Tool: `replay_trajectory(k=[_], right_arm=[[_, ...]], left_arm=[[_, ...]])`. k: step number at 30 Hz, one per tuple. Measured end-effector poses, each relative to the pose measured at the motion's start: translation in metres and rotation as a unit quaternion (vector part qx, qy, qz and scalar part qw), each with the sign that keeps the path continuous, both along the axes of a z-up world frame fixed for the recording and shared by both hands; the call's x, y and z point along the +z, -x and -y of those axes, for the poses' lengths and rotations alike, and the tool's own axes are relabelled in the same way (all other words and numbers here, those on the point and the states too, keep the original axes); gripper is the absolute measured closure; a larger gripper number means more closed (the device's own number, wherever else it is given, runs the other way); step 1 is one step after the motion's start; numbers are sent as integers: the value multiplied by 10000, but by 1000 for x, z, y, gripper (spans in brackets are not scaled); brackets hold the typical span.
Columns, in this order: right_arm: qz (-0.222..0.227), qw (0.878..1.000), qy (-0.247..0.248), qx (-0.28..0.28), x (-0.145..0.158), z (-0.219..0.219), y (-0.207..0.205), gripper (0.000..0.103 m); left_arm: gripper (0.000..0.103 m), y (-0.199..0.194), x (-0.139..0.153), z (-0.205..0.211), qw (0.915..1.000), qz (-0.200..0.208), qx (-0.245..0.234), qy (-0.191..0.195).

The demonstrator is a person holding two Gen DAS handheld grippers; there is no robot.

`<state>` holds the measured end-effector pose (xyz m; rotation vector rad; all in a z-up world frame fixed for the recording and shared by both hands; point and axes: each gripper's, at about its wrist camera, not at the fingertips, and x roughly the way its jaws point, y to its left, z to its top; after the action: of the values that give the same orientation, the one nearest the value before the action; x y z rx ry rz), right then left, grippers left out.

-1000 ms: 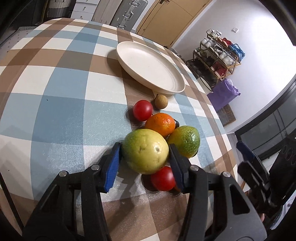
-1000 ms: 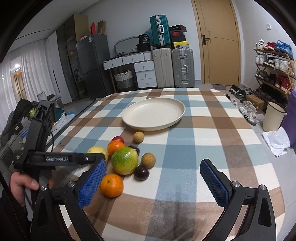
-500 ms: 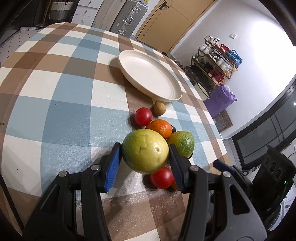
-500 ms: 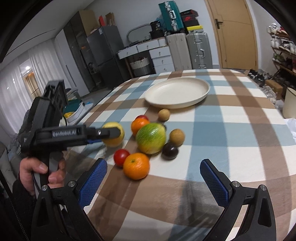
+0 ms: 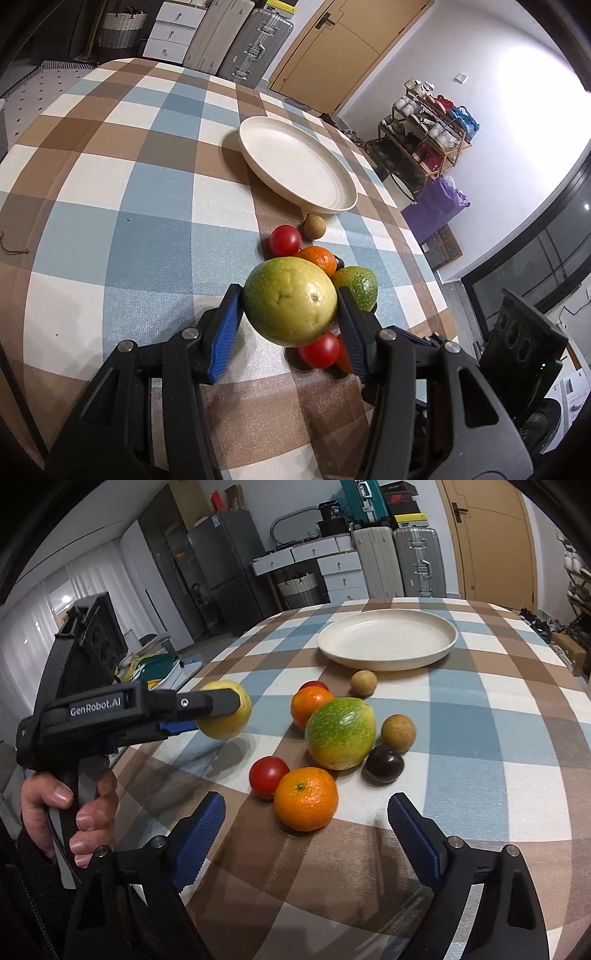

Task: Organize fruits
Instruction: 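Close the right tool on an orange while the left tool lifts the pomelo, then carry the pomelo and orange over the white plate with both tools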

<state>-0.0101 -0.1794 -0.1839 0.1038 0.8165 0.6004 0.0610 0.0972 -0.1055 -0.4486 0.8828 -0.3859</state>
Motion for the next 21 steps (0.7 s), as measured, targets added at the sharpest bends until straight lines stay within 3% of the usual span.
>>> replay_trajectory(k=[5, 11, 14, 21], right_arm=[[-58, 10000, 26, 68, -4, -4, -5, 26], [-234, 9996, 91, 147, -12, -7, -11, 61], [-307, 9994, -76, 167, -14, -1, -13, 63], [8, 9992, -298, 259, 5, 12, -7, 63]], left_arm=[[55, 1, 2, 0, 10000, 12, -24, -10], [55, 0, 4, 2, 10000, 26, -34, -18], [55, -1, 6, 1, 10000, 31, -22, -27], [55, -10, 20, 2, 9999, 102, -56, -22]])
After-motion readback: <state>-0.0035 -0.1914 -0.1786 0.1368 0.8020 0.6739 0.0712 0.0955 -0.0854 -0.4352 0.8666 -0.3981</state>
